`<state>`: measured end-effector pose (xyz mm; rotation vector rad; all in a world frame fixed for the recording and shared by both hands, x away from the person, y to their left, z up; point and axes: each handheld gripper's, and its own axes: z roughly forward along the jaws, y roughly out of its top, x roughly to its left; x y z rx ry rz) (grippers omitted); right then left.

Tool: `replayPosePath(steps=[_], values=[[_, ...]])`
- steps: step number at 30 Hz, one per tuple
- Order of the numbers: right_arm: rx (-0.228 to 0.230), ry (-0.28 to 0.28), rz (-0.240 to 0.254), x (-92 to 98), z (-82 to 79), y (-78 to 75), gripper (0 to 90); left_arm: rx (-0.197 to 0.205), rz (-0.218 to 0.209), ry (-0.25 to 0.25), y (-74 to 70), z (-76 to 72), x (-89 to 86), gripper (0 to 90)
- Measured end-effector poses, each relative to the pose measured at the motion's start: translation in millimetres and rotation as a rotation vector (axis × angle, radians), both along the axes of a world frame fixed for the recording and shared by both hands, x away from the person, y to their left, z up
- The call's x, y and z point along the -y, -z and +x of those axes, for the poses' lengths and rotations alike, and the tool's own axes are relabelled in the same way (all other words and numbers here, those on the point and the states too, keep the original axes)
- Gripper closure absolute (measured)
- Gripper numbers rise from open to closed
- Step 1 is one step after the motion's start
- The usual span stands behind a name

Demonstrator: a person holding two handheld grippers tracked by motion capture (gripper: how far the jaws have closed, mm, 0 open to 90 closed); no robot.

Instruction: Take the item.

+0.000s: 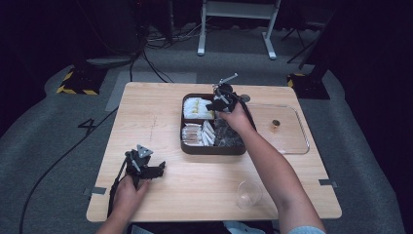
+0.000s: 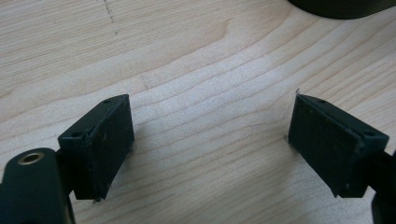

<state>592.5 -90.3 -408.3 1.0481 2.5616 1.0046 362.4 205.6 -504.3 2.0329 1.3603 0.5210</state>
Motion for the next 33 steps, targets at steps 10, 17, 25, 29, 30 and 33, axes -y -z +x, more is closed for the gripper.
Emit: replayPosePath(steps=[10, 17, 25, 29, 30, 33], values=[[-0.063, -0.026, -0.035, -5.9, -0.7, 11.3, 63.7, 0.0, 0.0, 0.0, 0.0, 0.0, 0.0, 14.5], [-0.08, -0.037, -0.067, -13.3, -0.3, 19.7, 64.6, 0.0, 0.0, 0.0, 0.0, 0.0, 0.0, 14.5], [-0.107, -0.035, -0.072, -16.4, 0.6, 26.2, 64.7, 0.0, 0.0, 0.0, 0.0, -0.1, 0.0, 14.5], [-0.12, -0.024, -0.077, -17.1, 2.3, 28.4, 65.2, 0.0, 0.0, 0.0, 0.0, -0.1, 0.0, 14.5], [-0.12, -0.024, -0.077, -17.1, 2.3, 28.4, 65.2, 0.0, 0.0, 0.0, 0.0, -0.1, 0.0, 14.5], [-0.13, -0.023, -0.091, -17.2, 3.7, 31.9, 71.6, 0.0, 0.0, 0.0, 0.0, -0.1, 0.0, 14.5]])
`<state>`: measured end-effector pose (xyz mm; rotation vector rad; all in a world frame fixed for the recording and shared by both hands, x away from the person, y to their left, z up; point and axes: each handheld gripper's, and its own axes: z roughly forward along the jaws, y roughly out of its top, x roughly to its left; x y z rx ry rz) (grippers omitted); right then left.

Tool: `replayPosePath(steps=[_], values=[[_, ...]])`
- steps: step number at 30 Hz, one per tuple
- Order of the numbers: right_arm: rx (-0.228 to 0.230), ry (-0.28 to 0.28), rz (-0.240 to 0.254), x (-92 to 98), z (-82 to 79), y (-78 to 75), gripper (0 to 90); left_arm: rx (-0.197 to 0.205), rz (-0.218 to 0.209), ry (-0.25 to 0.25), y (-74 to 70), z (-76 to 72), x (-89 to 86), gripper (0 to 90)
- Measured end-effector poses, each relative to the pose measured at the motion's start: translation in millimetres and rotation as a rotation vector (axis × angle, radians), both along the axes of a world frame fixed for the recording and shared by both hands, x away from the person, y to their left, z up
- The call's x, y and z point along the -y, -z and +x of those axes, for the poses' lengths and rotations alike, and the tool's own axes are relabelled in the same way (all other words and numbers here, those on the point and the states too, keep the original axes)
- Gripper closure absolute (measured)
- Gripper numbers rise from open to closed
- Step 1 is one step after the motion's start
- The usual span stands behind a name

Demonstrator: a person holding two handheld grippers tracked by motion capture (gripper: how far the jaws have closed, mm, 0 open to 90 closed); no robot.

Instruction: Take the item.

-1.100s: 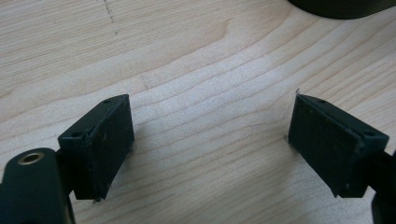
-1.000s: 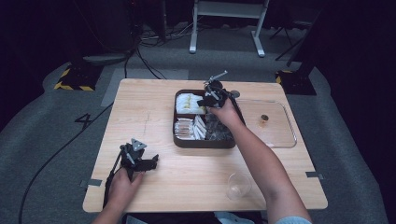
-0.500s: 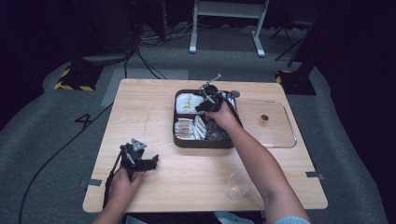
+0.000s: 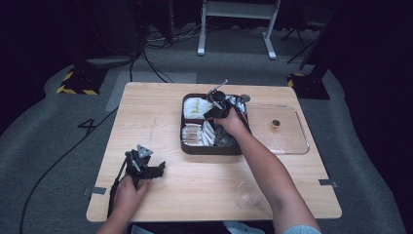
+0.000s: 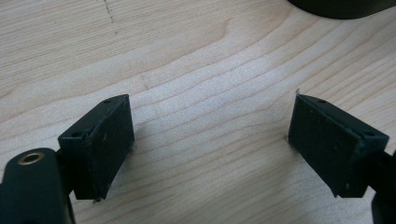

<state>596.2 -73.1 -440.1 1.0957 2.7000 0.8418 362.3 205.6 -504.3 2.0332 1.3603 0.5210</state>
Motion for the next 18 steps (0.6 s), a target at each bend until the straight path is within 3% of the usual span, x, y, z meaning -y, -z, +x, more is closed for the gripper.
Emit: replayPosePath(steps=[7, 15, 18], values=[[-0.014, -0.025, -0.033, -3.5, -2.1, 1.4, 88.8, 0.0, 0.0, 0.0, 0.0, 0.0, 0.0, 14.5], [0.004, -0.038, -0.043, -3.0, -3.5, -1.0, 90.0, 0.0, -0.001, 0.0, 0.0, 0.0, 0.0, 14.4], [0.02, -0.027, -0.019, -2.7, -5.8, -6.6, 90.0, 0.0, 0.0, 0.0, 0.0, 0.0, 0.0, 14.5]])
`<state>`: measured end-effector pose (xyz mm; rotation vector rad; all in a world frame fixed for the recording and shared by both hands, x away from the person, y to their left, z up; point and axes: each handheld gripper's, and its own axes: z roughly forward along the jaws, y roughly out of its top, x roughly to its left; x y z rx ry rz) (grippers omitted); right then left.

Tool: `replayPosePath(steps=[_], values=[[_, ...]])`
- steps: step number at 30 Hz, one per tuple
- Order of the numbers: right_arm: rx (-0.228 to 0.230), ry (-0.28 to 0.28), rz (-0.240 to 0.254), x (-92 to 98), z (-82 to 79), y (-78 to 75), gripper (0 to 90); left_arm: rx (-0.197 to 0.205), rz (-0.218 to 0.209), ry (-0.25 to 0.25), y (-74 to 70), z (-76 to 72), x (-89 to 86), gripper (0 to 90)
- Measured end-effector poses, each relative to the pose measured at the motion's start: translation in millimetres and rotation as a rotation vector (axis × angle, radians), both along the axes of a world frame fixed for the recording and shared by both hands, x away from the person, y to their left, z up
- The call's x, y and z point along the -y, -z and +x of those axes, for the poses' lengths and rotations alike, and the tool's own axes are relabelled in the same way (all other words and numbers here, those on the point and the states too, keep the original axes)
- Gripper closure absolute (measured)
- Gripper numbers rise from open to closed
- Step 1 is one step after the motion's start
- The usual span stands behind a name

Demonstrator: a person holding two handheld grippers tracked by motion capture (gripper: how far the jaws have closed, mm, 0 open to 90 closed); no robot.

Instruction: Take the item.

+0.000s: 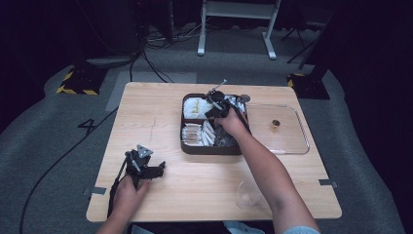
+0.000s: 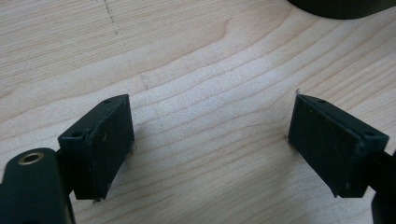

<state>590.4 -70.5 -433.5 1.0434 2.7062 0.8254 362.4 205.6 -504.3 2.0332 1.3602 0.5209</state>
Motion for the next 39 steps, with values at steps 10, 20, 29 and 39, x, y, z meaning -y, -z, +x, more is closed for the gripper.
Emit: replayPosePath(steps=[10, 20, 29, 39], values=[[0.071, -0.001, 0.059, 4.5, -8.7, -23.8, 90.0, 0.0, -0.001, 0.0, 0.0, 0.0, 0.1, 14.5], [0.124, -0.002, 0.123, 16.8, -26.3, -57.7, 90.0, 0.0, 0.0, 0.003, 0.0, 0.4, 0.0, 14.5], [0.179, -0.043, 0.158, 31.4, -58.3, -92.1, 90.0, 0.0, 0.0, 0.003, 0.0, 0.4, 0.1, 14.4], [0.2, -0.051, 0.195, 57.9, -88.6, -115.5, 90.0, 0.001, -0.001, 0.003, 0.1, -0.1, 0.0, 14.5]])
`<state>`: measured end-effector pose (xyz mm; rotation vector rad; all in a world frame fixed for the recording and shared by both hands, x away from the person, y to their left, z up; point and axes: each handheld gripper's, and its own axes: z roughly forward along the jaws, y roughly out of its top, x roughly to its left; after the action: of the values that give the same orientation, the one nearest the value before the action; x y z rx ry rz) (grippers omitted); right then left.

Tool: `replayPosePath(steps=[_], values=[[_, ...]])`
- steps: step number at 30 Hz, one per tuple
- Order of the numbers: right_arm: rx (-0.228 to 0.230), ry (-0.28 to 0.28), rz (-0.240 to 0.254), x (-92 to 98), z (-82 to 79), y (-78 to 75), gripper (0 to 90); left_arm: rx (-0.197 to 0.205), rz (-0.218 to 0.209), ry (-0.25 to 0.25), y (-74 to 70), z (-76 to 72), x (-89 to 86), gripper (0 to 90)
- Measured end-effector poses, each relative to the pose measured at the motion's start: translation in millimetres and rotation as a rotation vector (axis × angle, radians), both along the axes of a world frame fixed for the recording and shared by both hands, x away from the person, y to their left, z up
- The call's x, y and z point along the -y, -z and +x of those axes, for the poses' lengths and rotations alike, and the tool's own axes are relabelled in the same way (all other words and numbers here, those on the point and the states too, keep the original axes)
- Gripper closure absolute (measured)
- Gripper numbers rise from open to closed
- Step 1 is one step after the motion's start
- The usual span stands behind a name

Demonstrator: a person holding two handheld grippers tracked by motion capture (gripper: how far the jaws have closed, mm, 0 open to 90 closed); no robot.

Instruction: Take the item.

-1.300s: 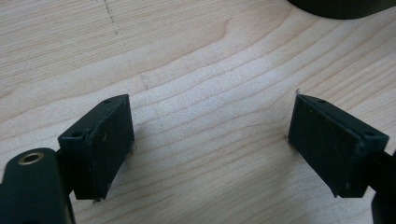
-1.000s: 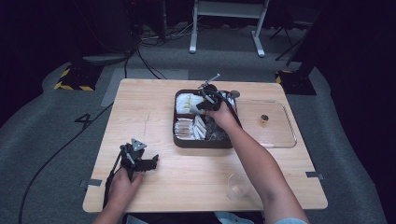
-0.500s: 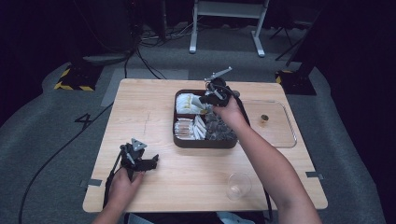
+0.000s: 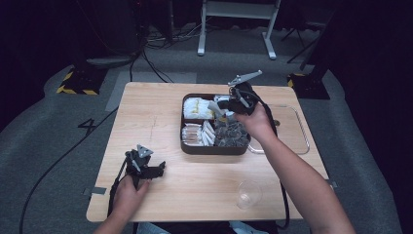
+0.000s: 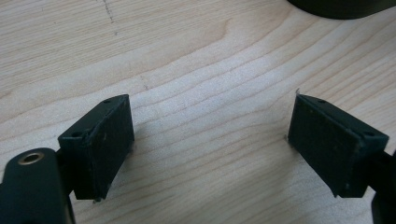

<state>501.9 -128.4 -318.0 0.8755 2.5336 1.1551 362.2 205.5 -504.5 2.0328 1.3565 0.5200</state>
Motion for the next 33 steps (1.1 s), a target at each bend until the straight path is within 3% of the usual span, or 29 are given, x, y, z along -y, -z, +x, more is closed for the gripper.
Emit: replayPosePath(steps=[16, 24, 25, 33], values=[[0.033, 0.047, 0.073, 59.0, -46.7, -17.8, 90.0, 0.0, 0.0, 0.017, -0.2, 4.7, -0.2, 14.5], [0.053, 0.04, 0.086, 73.4, -67.3, -21.7, 90.0, 0.002, -0.001, 0.021, 0.1, 5.5, -0.2, 14.4], [0.064, 0.038, 0.087, 76.7, -75.9, -22.5, 90.0, 0.002, -0.001, 0.021, 0.1, 5.5, -0.3, 14.4], [0.059, 0.015, 0.114, 86.3, -101.5, -22.1, 90.0, 0.002, -0.001, 0.021, 0.1, 5.6, -0.2, 14.4]])
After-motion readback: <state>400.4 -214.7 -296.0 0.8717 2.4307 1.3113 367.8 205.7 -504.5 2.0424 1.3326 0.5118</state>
